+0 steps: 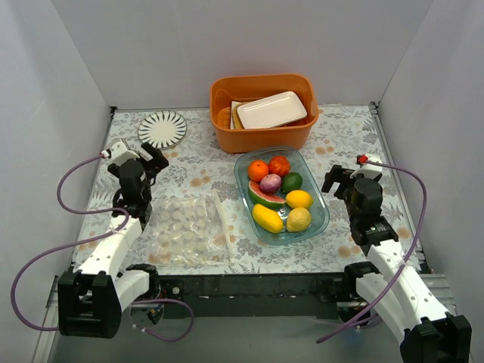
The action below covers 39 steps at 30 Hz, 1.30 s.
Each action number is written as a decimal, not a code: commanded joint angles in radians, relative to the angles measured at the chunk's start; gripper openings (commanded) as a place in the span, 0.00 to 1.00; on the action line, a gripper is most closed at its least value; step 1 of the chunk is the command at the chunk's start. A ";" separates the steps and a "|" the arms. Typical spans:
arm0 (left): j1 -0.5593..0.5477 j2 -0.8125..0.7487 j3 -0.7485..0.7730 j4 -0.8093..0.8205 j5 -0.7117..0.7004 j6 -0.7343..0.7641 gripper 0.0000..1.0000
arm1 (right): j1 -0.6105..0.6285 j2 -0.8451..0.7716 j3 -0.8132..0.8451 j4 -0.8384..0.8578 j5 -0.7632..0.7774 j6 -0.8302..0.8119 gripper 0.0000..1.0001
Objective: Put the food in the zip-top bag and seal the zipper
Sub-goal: Pick up the zipper food storage bag at the center of the board.
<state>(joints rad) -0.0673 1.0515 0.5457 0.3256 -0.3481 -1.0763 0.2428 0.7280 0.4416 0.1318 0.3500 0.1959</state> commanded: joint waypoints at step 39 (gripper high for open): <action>-0.371 -0.121 0.313 -1.154 0.370 -0.243 0.98 | 0.018 0.177 0.388 -0.529 -0.508 0.261 0.88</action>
<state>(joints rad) -0.3573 0.8722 0.8875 -0.7792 0.1516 -1.2846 0.2520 0.8986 0.7612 -0.4175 -0.1528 0.4294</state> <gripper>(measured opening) 0.982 0.891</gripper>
